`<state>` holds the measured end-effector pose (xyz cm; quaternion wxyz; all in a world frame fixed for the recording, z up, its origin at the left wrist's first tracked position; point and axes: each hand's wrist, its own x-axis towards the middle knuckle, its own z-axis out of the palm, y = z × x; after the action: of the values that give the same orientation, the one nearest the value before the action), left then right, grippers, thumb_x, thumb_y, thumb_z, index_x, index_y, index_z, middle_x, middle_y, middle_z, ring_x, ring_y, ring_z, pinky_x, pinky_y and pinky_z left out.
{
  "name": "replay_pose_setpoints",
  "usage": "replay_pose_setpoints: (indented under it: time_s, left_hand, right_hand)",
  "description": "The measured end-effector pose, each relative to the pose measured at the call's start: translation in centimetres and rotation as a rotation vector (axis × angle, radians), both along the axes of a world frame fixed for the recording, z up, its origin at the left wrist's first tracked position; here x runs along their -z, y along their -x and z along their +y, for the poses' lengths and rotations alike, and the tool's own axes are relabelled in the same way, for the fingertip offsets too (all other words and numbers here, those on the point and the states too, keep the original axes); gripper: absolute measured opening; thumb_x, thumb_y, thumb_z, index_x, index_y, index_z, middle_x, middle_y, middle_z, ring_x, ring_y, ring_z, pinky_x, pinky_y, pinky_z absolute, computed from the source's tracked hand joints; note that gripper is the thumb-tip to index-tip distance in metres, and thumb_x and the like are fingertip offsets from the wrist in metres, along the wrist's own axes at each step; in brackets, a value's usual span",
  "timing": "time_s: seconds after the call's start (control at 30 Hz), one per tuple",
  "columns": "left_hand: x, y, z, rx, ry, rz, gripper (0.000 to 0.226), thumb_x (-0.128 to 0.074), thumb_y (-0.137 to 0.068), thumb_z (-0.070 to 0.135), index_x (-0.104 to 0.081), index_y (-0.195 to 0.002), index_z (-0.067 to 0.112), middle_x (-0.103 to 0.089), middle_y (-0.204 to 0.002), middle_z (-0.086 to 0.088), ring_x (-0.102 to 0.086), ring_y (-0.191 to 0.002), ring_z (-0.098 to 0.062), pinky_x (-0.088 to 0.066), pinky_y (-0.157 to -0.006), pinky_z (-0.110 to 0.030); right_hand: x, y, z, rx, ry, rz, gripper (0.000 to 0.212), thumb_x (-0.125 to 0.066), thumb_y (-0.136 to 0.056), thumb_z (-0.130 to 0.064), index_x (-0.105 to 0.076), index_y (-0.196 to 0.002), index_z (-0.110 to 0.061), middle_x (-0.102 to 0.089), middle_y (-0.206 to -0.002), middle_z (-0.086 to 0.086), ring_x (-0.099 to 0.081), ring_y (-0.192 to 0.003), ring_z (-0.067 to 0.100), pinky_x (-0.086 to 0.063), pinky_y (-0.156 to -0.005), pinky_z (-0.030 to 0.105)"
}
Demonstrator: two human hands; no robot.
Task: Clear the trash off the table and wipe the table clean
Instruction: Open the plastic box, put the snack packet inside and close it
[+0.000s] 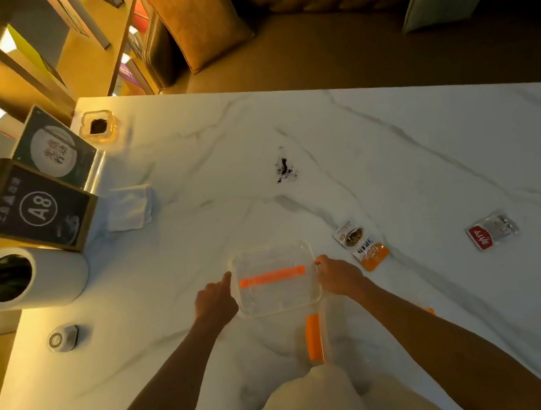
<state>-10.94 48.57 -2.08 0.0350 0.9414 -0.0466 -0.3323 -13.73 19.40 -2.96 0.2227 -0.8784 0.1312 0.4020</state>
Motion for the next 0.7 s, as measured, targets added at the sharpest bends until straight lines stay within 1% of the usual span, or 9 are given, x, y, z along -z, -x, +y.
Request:
replay_pose_setpoints:
  time_s: [0.03, 0.1, 0.17, 0.23, 0.37, 0.4, 0.5, 0.6, 0.7]
  left_hand:
    - [-0.3, -0.6, -0.5, 0.079, -0.074, -0.034, 0.047, -0.048, -0.087, 0.023, -0.041, -0.133, 0.022, -0.067, -0.110, -0.005, -0.062, -0.102, -0.028, -0.048, -0.086, -0.038]
    - [-0.8, -1.6, -2.1, 0.167, -0.143, -0.125, 0.038, -0.046, -0.087, 0.018, -0.049, -0.125, 0.016, -0.066, -0.108, -0.003, -0.060, -0.102, -0.026, -0.045, -0.084, -0.035]
    - [-1.4, -2.4, -4.5, 0.235, -0.158, -0.194, 0.030, -0.044, -0.087, 0.015, -0.057, -0.114, 0.014, -0.066, -0.103, -0.003, -0.060, -0.098, -0.025, -0.043, -0.080, -0.034]
    - [-2.1, -3.0, -7.9, 0.307, -0.138, -0.219, 0.026, -0.041, -0.091, 0.020, -0.060, -0.109, 0.015, -0.066, -0.102, -0.002, -0.061, -0.096, -0.024, -0.043, -0.079, -0.033]
    - [-2.4, -3.9, -13.8, 0.370, -0.086, -0.218, 0.036, -0.045, -0.093, 0.045, -0.059, -0.106, 0.015, -0.066, -0.102, 0.000, -0.063, -0.097, -0.022, -0.045, -0.082, -0.032]
    - [-2.3, -3.8, -15.3, 0.404, -0.077, -0.224, 0.034, -0.045, -0.094, 0.042, -0.058, -0.109, 0.014, -0.065, -0.104, -0.001, -0.063, -0.098, -0.023, -0.045, -0.084, -0.033]
    - [-1.9, -3.6, -19.2, 0.469, -0.043, -0.232, 0.023, -0.041, -0.097, 0.019, -0.055, -0.115, 0.015, -0.064, -0.111, -0.004, -0.061, -0.105, -0.025, -0.045, -0.086, -0.035]
    - [-1.8, -4.0, -22.7, 0.502, -0.014, -0.230, 0.019, -0.044, -0.097, 0.015, -0.054, -0.113, 0.014, -0.063, -0.110, -0.006, -0.061, -0.104, -0.026, -0.046, -0.084, -0.035]
    - [-1.2, -4.4, -25.1, 0.499, 0.018, -0.190, 0.018, -0.044, -0.097, 0.014, -0.055, -0.111, 0.012, -0.063, -0.109, -0.007, -0.062, -0.102, -0.025, -0.048, -0.083, -0.035]
  right_hand:
    - [-0.4, -0.1, -0.8, -0.020, 0.021, -0.062, 0.037, -0.035, -0.096, -0.033, -0.049, -0.128, -0.019, -0.064, -0.121, 0.008, -0.062, -0.106, 0.027, -0.049, -0.087, 0.039]
    - [-1.6, 0.0, -3.0, -0.017, 0.064, -0.207, 0.034, -0.038, -0.097, -0.033, -0.057, -0.122, -0.021, -0.067, -0.117, 0.005, -0.062, -0.106, 0.026, -0.048, -0.086, 0.037]
    - [-2.7, 0.4, -5.9, 0.014, 0.149, -0.371, 0.029, -0.041, -0.096, -0.033, -0.064, -0.111, -0.021, -0.069, -0.107, 0.005, -0.064, -0.101, 0.027, -0.047, -0.081, 0.036]
    - [-3.6, 1.3, -9.6, 0.054, 0.248, -0.461, 0.027, -0.041, -0.095, -0.032, -0.064, -0.097, -0.018, -0.069, -0.095, 0.004, -0.065, -0.091, 0.028, -0.047, -0.072, 0.034]
    - [-3.9, 3.5, -15.8, 0.125, 0.401, -0.462, 0.022, -0.042, -0.095, -0.024, -0.064, -0.092, -0.018, -0.066, -0.087, 0.001, -0.063, -0.079, 0.023, -0.043, -0.060, 0.030]
    - [-3.9, 4.2, -17.0, 0.118, 0.459, -0.444, 0.020, -0.044, -0.096, -0.022, -0.063, -0.092, -0.018, -0.066, -0.085, 0.000, -0.063, -0.077, 0.022, -0.042, -0.057, 0.029]
    - [-3.6, 6.0, -19.1, 0.098, 0.558, -0.350, 0.013, -0.049, -0.095, -0.017, -0.061, -0.091, -0.018, -0.064, -0.080, -0.002, -0.061, -0.069, 0.016, -0.036, -0.052, 0.025]
    - [-2.7, 6.3, -19.5, 0.153, 0.549, -0.306, 0.014, -0.048, -0.095, -0.017, -0.062, -0.091, -0.017, -0.065, -0.081, -0.001, -0.062, -0.070, 0.016, -0.039, -0.053, 0.025]
    - [-1.5, 5.7, -18.5, 0.243, 0.492, -0.266, 0.016, -0.048, -0.094, -0.016, -0.064, -0.093, -0.017, -0.068, -0.086, 0.001, -0.066, -0.076, 0.019, -0.040, -0.057, 0.026]
